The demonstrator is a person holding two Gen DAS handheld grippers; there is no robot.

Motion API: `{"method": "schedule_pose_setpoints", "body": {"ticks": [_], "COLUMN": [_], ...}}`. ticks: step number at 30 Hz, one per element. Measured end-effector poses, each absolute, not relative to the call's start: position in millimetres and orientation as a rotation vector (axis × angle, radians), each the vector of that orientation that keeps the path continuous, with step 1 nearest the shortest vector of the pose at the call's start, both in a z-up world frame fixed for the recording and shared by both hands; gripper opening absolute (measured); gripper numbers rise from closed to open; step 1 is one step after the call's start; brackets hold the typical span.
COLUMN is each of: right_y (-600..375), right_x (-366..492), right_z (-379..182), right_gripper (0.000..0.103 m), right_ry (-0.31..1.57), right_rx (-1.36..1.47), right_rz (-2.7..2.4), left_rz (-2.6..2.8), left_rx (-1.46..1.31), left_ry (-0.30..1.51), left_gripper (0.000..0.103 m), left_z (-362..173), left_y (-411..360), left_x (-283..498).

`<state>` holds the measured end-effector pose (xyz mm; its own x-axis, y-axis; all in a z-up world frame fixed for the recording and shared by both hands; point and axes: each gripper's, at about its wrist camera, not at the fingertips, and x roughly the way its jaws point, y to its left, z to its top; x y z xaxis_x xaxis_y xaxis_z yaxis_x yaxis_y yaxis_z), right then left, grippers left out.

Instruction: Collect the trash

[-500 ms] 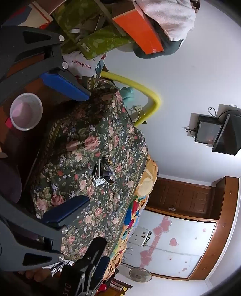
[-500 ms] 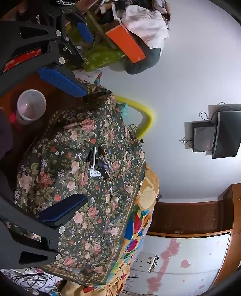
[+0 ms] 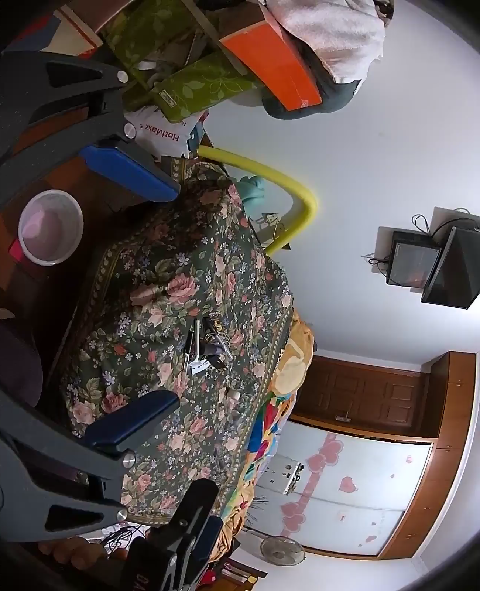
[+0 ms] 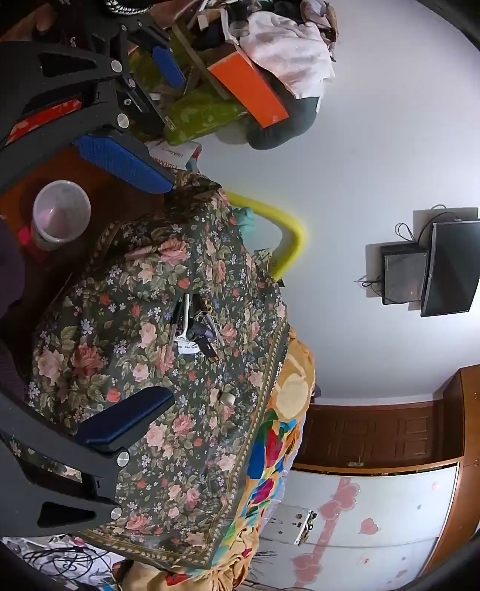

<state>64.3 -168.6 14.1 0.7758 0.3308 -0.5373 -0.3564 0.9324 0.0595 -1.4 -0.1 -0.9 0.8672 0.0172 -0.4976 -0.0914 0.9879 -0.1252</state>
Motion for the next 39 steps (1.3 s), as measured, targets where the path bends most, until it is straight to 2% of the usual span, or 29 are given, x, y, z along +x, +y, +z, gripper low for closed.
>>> {"method": "schedule_pose_setpoints", "body": {"ticks": [39], "right_y": [-169.0], "right_x": [61.6], "right_z": [18.6], "right_gripper": [0.103], "right_ry": [0.573], "right_rx": [-0.046], "right_rz": [0.364], "left_rz": [0.058], "left_rx": [-0.128], "left_ry": [0.501], "left_gripper": [0.102], "left_z": [3.1], "left_y": [-5.8], "left_x": [-2.5]}}
